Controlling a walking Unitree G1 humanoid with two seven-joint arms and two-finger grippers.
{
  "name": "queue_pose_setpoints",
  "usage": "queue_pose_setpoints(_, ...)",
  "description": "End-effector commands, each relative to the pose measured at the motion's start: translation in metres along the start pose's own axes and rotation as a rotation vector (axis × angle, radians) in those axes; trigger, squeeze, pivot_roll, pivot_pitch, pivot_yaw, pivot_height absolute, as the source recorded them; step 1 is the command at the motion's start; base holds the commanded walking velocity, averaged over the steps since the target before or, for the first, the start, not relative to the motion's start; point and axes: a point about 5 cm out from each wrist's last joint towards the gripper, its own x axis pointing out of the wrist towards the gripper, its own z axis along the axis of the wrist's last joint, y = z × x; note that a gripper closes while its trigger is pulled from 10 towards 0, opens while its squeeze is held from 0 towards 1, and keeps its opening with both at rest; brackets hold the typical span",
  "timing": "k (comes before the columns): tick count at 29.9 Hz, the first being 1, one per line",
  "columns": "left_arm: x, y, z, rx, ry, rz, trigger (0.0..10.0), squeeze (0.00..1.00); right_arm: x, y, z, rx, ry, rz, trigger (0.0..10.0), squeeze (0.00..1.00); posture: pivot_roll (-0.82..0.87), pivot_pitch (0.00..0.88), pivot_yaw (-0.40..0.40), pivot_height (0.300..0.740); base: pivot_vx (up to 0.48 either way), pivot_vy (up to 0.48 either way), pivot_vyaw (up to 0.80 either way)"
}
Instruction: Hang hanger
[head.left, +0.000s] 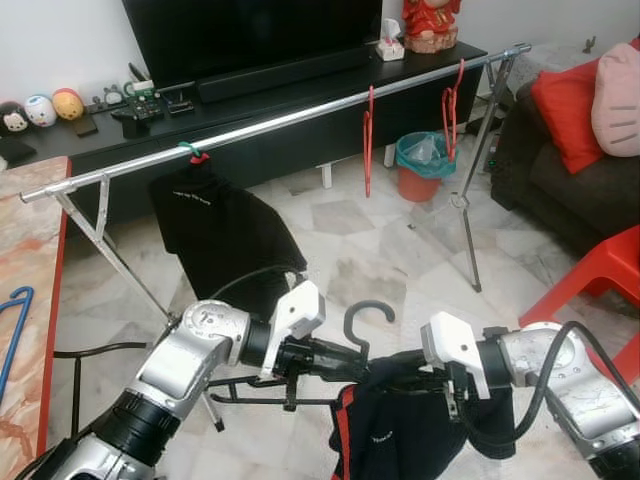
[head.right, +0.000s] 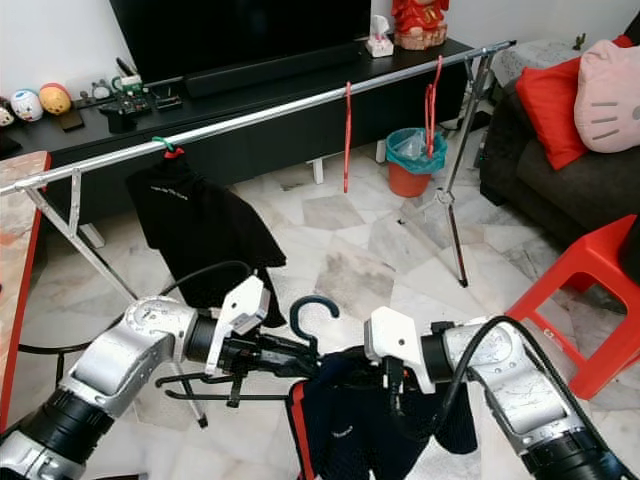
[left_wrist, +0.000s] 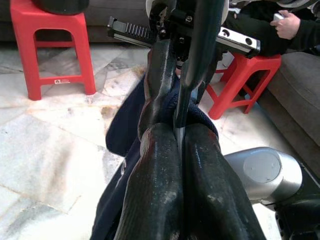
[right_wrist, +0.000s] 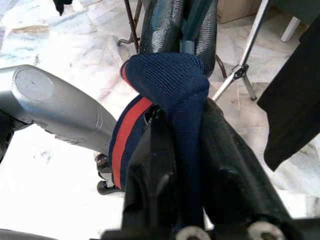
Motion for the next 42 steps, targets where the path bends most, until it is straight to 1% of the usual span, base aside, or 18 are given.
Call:
queue_pose_setpoints(1, -0.006, 0.004, 0.023, 0.102, -0.066, 0.019, 10.0, 0.00, 0.007, 0.008, -0.006, 0.012, 0.043, 0.066, 0.0, 0.00, -0.05, 0.026, 0.062, 0.740, 0.000, 0.000, 0.00)
queue_pose_setpoints(4, -0.006, 0.004, 0.023, 0.103, -0.064, 0.017, 10.0, 0.00, 0.006, 0.009, -0.007, 0.010, 0.060, 0.070, 0.0, 0.00, -0.05, 0.028, 0.062, 0.740, 0.000, 0.000, 0.00)
queue_pose_setpoints(11, -0.005, 0.004, 0.022, 0.106, -0.063, 0.018, 10.0, 0.00, 0.006, 0.008, -0.008, 0.009, 0.064, 0.068, 0.0, 0.00, -0.05, 0.029, 0.063, 0.740, 0.000, 0.000, 0.00)
queue_pose_setpoints(12, -0.004, 0.005, 0.022, 0.095, -0.062, 0.025, 10.0, 1.00, 0.006, 0.008, -0.008, 0.007, 0.067, 0.068, 0.0, 0.00, -0.05, 0.029, 0.064, 0.740, 0.000, 0.000, 0.00)
queue_pose_setpoints(14, -0.005, 0.004, 0.022, 0.081, -0.067, 0.011, 9.6, 1.00, 0.007, 0.008, -0.008, 0.007, 0.067, 0.067, 0.0, 0.00, -0.05, 0.029, 0.064, 0.740, 0.000, 0.000, 0.00)
queue_pose_setpoints(17, -0.005, 0.004, 0.023, 0.081, -0.067, 0.002, 9.7, 1.00, 0.007, 0.008, -0.008, 0.007, 0.066, 0.067, 0.0, 0.00, -0.05, 0.030, 0.064, 0.740, 0.000, 0.000, 0.00)
queue_pose_setpoints(20, -0.005, 0.004, 0.023, 0.085, -0.065, 0.008, 10.0, 1.00, 0.007, 0.008, -0.008, 0.007, 0.066, 0.063, 0.0, 0.00, -0.05, 0.030, 0.064, 0.740, 0.000, 0.000, 0.00)
queue_pose_setpoints(27, -0.009, 0.005, 0.023, 0.088, -0.062, 0.014, 10.0, 1.00, 0.008, 0.006, -0.012, 0.010, 0.077, 0.040, 0.0, 0.00, -0.05, 0.026, 0.063, 0.740, 0.000, 0.000, 0.00)
queue_pose_setpoints(32, -0.014, 0.007, 0.021, 0.089, -0.041, 0.028, 10.0, 1.00, 0.004, 0.004, -0.016, 0.013, 0.106, 0.015, 0.0, 0.00, -0.05, 0.025, 0.065, 0.740, 0.000, 0.000, 0.00)
queue_pose_setpoints(36, -0.016, 0.009, 0.020, 0.091, -0.032, 0.034, 10.0, 1.00, 0.003, 0.004, -0.017, 0.019, 0.106, -0.004, 0.0, 0.00, -0.05, 0.027, 0.066, 0.740, 0.000, 0.000, 0.00)
queue_pose_setpoints(38, -0.020, 0.008, 0.017, 0.091, 0.000, 0.023, 10.0, 1.00, -0.002, 0.001, -0.021, 0.025, 0.113, -0.040, 0.0, 0.00, -0.04, 0.028, 0.066, 0.740, 0.000, 0.000, 0.00)
queue_pose_setpoints(39, -0.020, 0.008, 0.017, 0.091, 0.000, 0.023, 10.0, 1.00, -0.002, 0.001, -0.021, 0.025, 0.113, -0.040, 0.0, 0.00, -0.04, 0.028, 0.066, 0.740, 0.000, 0.000, 0.00)
queue_pose_setpoints(40, -0.024, 0.008, 0.012, 0.095, 0.039, 0.025, 10.0, 1.00, -0.004, 0.000, -0.021, 0.030, 0.108, -0.061, 0.0, 0.00, -0.04, 0.027, 0.067, 0.740, 0.000, 0.000, 0.00)
queue_pose_setpoints(42, -0.028, 0.009, 0.007, 0.100, 0.083, 0.033, 10.0, 1.00, -0.008, -0.001, -0.021, 0.035, 0.105, -0.086, 0.0, 0.00, -0.04, 0.027, 0.067, 0.740, 0.000, 0.000, 0.00)
